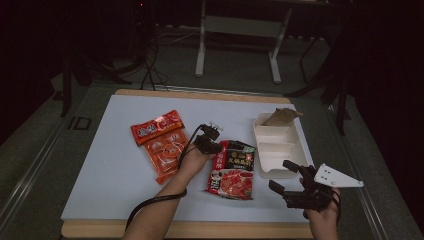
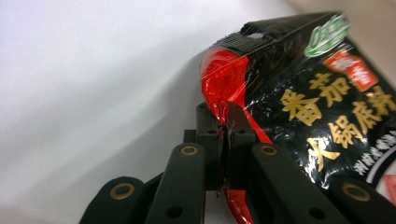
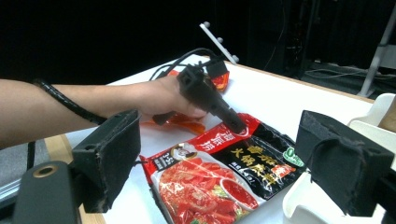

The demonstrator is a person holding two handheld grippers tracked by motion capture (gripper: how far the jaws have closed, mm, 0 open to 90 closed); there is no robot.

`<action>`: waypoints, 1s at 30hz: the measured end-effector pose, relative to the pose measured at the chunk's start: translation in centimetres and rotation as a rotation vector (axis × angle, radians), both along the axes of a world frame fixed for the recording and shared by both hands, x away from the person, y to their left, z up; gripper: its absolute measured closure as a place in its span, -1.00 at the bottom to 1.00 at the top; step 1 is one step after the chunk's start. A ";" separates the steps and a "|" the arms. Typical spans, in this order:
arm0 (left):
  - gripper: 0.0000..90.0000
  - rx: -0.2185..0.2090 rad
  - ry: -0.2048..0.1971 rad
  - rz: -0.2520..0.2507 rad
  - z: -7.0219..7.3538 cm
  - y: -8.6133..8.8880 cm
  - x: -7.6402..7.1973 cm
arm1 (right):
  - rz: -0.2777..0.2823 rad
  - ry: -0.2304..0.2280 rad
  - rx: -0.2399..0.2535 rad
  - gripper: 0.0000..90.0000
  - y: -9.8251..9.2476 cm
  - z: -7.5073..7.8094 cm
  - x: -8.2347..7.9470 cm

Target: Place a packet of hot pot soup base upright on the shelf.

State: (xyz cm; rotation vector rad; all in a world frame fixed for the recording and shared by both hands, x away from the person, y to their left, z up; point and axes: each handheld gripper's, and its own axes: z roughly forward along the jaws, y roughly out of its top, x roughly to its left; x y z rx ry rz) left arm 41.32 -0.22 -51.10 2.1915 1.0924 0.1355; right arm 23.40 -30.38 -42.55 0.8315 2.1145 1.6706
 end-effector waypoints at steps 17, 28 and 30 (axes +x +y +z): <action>0.97 -0.134 -0.121 -0.044 4.1 1.5 -3.2 | -0.081 -0.130 -0.047 -0.70 -0.8 1.1 -0.6; 0.97 -0.215 -0.250 -0.088 7.3 1.2 -6.8 | -0.131 -0.108 -0.024 -0.76 -1.2 1.4 -0.5; 0.97 -0.217 -0.265 -0.092 7.6 1.1 -7.2 | -0.133 -0.105 -0.017 -0.77 -1.2 1.4 -0.5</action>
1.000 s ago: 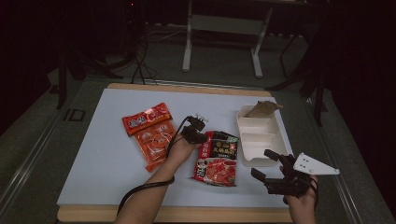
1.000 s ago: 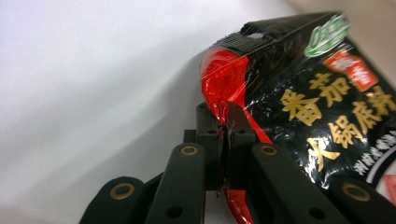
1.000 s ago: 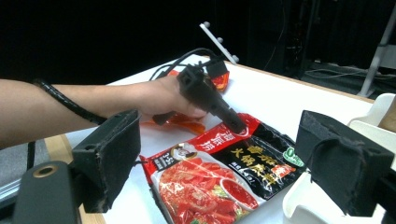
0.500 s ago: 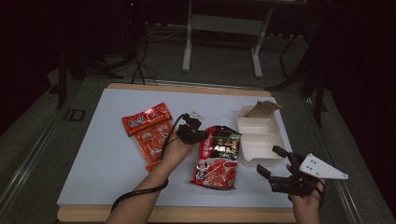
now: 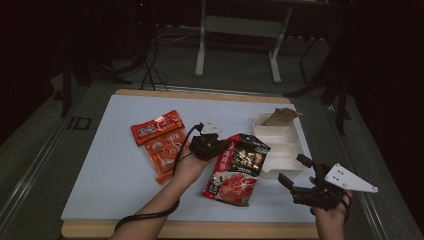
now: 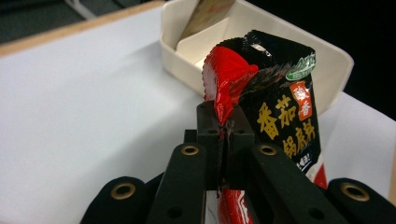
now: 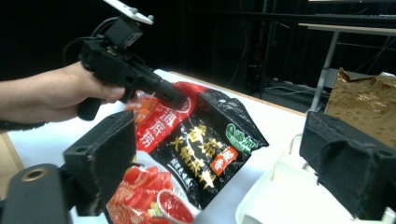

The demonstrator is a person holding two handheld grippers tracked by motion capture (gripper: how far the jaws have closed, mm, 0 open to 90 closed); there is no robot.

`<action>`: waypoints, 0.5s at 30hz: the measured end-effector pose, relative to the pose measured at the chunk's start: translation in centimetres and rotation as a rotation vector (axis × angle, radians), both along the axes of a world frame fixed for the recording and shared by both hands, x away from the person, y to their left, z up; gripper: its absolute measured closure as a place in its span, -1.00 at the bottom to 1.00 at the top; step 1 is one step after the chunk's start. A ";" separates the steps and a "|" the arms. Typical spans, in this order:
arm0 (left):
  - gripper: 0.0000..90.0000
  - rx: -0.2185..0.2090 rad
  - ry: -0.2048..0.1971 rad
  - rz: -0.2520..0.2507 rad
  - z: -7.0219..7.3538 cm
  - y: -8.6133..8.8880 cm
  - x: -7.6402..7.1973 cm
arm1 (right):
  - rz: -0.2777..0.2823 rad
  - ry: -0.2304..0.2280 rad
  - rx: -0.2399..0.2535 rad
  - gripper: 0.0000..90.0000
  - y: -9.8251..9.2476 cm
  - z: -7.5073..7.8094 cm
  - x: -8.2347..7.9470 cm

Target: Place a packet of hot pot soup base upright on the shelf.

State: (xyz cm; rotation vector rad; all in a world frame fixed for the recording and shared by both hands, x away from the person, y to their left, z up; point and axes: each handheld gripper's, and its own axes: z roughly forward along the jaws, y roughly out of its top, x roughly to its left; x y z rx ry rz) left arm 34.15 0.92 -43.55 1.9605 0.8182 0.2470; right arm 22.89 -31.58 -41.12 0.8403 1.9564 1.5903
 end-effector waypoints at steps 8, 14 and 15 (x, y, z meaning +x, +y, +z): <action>0.97 -0.046 -0.023 -0.042 1.0 0.1 -1.4 | 0.034 0.087 -0.030 -0.47 0.9 -0.3 0.2; 0.97 -0.115 -0.061 -0.033 1.7 0.8 -2.3 | 0.014 0.094 -0.045 -0.43 1.0 -0.2 0.4; 0.97 -0.135 -0.065 -0.035 1.8 1.0 -2.4 | 0.010 0.091 -0.045 -0.43 1.0 -0.2 0.4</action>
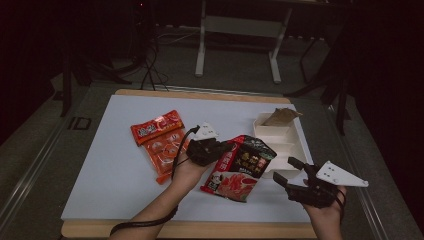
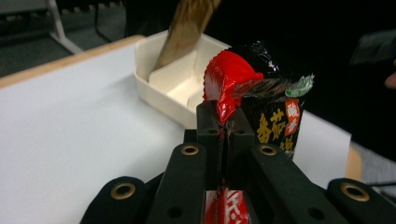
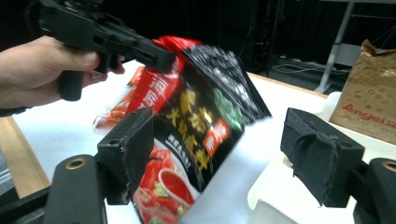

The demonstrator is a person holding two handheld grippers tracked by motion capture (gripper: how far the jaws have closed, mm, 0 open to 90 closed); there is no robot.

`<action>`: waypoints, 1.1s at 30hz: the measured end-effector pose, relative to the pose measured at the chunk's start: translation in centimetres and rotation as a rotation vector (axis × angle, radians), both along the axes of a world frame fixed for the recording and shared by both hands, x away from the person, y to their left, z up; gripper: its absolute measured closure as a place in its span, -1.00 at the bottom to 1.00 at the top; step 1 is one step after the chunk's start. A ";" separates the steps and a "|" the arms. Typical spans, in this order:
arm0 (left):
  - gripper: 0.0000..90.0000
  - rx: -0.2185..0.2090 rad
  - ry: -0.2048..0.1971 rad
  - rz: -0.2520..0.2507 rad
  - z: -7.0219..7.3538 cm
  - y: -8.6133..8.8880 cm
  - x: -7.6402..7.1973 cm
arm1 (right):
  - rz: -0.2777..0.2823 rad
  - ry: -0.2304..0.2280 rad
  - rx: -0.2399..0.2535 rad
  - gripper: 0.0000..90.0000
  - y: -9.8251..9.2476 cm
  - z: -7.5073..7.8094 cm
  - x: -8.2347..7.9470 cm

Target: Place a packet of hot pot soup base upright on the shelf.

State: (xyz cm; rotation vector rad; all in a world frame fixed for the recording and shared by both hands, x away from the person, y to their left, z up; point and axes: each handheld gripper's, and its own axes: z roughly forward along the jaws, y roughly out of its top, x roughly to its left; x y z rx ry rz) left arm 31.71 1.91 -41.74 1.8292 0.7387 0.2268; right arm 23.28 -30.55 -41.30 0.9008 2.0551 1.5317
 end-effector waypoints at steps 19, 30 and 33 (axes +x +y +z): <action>0.96 -0.247 -0.024 -0.052 2.0 1.6 -1.6 | 0.033 0.023 0.064 -0.44 1.5 1.8 1.6; 0.96 -0.287 -0.047 -0.041 1.5 2.4 -2.3 | 0.107 0.059 0.077 -0.03 3.0 2.1 2.4; 0.96 -0.290 -0.046 -0.038 1.4 2.4 -2.3 | 0.113 0.046 0.092 0.09 3.2 2.5 2.4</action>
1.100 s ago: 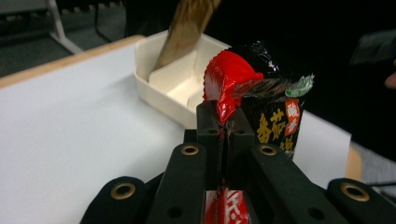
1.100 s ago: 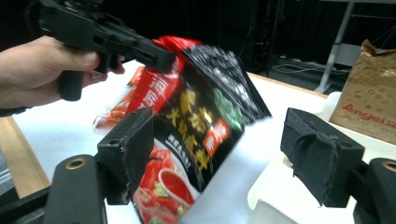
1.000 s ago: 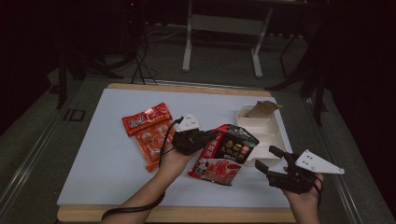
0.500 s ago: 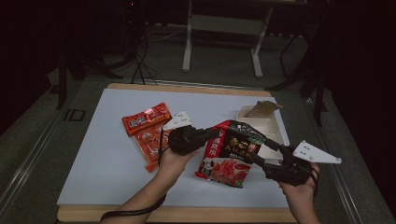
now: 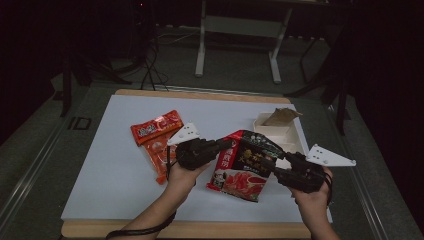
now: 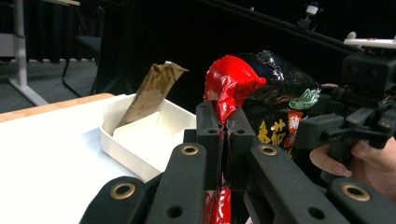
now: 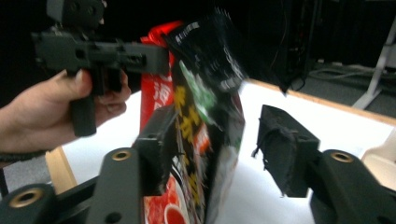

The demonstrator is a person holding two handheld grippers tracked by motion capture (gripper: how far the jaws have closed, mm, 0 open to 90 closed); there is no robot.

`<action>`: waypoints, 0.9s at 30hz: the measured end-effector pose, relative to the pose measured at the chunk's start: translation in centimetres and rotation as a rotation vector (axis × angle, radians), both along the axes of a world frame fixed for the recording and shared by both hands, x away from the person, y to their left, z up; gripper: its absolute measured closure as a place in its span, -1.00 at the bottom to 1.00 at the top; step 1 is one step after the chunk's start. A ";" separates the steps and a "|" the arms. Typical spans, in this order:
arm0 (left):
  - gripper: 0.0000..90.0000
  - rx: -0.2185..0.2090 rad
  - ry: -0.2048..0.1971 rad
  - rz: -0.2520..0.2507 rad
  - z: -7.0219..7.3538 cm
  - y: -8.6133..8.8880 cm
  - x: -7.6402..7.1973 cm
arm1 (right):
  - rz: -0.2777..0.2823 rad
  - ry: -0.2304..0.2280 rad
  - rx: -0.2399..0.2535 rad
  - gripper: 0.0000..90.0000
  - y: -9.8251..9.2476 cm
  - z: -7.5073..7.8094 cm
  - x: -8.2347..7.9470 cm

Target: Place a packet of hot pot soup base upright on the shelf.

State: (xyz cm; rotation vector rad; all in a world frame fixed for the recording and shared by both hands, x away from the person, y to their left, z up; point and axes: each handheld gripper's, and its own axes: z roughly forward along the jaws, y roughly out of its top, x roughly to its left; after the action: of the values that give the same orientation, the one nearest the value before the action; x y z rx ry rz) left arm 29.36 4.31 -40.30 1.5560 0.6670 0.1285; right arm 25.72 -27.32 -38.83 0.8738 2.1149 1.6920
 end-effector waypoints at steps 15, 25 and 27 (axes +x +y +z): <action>0.96 -0.034 0.004 -0.017 -0.3 1.0 0.2 | 0.050 -0.050 -0.067 0.70 1.3 2.4 0.0; 0.74 -0.027 0.003 -0.076 0.1 1.4 0.6 | 0.096 -0.059 -0.061 0.72 0.7 3.2 0.5; 0.68 -0.037 0.015 -0.107 0.1 1.4 0.7 | 0.102 -0.062 -0.066 0.72 0.7 3.4 0.4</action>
State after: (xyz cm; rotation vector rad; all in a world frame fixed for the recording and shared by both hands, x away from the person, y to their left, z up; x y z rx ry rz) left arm 30.10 5.76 -40.17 1.5546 0.5932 0.0248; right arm 26.15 -26.66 -35.42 0.6960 2.1942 1.6650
